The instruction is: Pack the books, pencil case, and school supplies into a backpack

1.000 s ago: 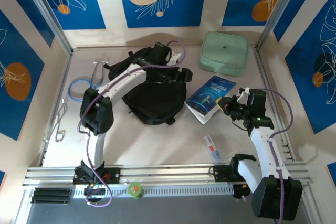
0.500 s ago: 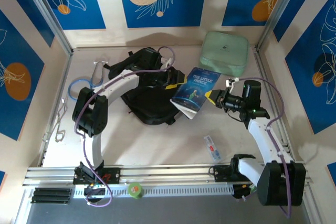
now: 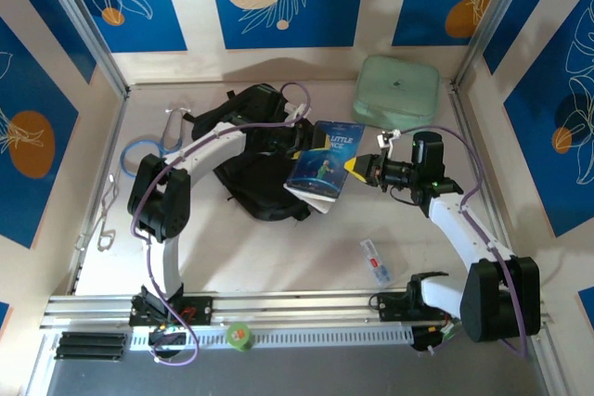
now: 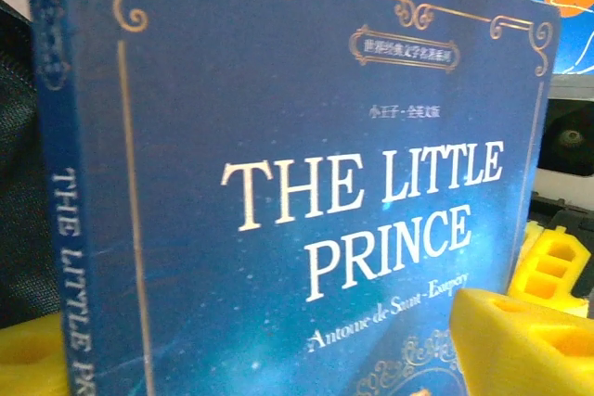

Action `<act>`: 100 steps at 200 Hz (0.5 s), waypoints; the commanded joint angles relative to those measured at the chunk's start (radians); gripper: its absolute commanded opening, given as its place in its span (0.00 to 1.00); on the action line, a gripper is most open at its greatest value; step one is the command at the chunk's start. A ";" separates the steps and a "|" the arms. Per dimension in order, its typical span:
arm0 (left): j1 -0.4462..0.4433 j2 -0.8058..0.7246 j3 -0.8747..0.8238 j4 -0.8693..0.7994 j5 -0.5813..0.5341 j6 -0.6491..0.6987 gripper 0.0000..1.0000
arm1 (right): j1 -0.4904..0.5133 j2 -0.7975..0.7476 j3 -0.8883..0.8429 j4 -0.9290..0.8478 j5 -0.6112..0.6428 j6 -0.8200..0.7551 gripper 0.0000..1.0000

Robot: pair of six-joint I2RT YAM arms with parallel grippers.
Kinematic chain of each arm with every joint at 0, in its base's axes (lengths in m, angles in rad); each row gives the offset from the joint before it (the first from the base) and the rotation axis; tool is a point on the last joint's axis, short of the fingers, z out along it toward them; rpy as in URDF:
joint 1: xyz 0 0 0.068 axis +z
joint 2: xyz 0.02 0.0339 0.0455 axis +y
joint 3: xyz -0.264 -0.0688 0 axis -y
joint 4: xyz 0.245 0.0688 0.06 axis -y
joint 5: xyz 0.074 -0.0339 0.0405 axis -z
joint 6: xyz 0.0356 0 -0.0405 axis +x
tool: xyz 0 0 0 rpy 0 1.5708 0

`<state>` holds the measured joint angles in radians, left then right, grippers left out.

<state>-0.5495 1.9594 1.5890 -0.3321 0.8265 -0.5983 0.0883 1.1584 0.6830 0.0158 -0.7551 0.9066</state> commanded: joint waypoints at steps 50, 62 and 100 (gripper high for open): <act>0.025 -0.029 0.024 0.006 0.038 0.011 0.44 | -0.007 0.082 0.071 -0.063 0.010 -0.082 0.00; 0.029 -0.035 0.025 -0.006 0.030 0.016 0.37 | -0.013 0.094 0.077 -0.092 0.022 -0.102 0.00; 0.053 -0.057 0.001 -0.005 -0.017 0.010 0.13 | -0.021 0.125 0.097 -0.180 0.107 -0.143 0.00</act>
<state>-0.5243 1.9583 1.5894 -0.3328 0.8299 -0.5961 0.0780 1.2694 0.7368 -0.0845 -0.7033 0.8181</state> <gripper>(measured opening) 0.203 0.054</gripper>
